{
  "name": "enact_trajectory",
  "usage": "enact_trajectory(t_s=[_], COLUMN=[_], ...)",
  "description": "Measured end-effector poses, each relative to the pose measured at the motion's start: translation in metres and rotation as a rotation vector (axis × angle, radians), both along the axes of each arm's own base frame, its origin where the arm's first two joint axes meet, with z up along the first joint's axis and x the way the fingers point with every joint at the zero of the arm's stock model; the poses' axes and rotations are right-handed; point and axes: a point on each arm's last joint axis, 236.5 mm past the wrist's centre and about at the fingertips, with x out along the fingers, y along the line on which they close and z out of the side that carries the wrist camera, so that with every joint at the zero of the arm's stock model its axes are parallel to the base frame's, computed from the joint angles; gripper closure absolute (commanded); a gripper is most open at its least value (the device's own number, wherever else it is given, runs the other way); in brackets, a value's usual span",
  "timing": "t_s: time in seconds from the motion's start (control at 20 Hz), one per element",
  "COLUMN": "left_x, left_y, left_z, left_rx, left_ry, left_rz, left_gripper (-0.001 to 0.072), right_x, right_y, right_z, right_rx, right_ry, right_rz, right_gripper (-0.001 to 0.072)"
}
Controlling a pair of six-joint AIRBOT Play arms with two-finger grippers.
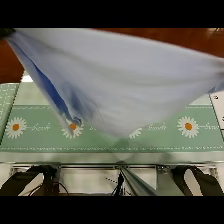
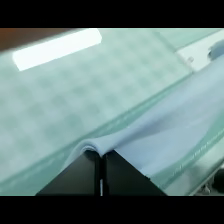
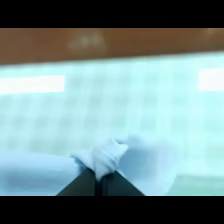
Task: Fold the shirts.
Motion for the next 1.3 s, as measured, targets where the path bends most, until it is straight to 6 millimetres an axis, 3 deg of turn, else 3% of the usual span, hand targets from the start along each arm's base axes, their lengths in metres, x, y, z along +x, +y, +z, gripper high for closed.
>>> enact_trajectory(t_s=[0.15, 0.3, 0.6, 0.8, 0.95, 1.1, 1.3], left_x=[0.021, 0.048, 0.097, 0.112, 0.113, 0.116, 0.114], left_y=[0.008, 0.01, 0.005, 0.004, -0.003, -0.009, -0.013], left_z=[-0.071, -0.147, -0.276, -0.346, -0.371, -0.374, -0.37], left_rx=[0.033, 0.035, -0.006, -0.018, -0.06, -0.095, -0.11], left_ry=[0.224, 0.417, 0.677, 0.831, 0.912, 0.932, 0.947], left_rz=[0.02, 0.029, 0.025, 0.035, 0.024, 0.016, -0.01], left_gripper=[0.0685, 0.0685, 0.0685, 0.0685, 0.0685, 0.0685, 0.0685], right_x=[0.003, 0.019, 0.092, 0.123, 0.131, 0.133, 0.134], right_y=[-0.006, -0.004, 0.022, 0.03, 0.028, 0.021, 0.009], right_z=[-0.056, -0.118, -0.236, -0.294, -0.314, -0.319, -0.31], right_rx=[0.016, -0.001, -0.074, -0.067, -0.081, -0.12, -0.176], right_ry=[0.23, 0.45, 0.646, 0.698, 0.714, 0.711, 0.685], right_rz=[0.029, 0.09, 0.161, 0.12, 0.101, 0.093, 0.08], right_gripper=[0.0692, 0.0692, 0.0691, 0.0691, 0.0692, 0.0691, 0.069])
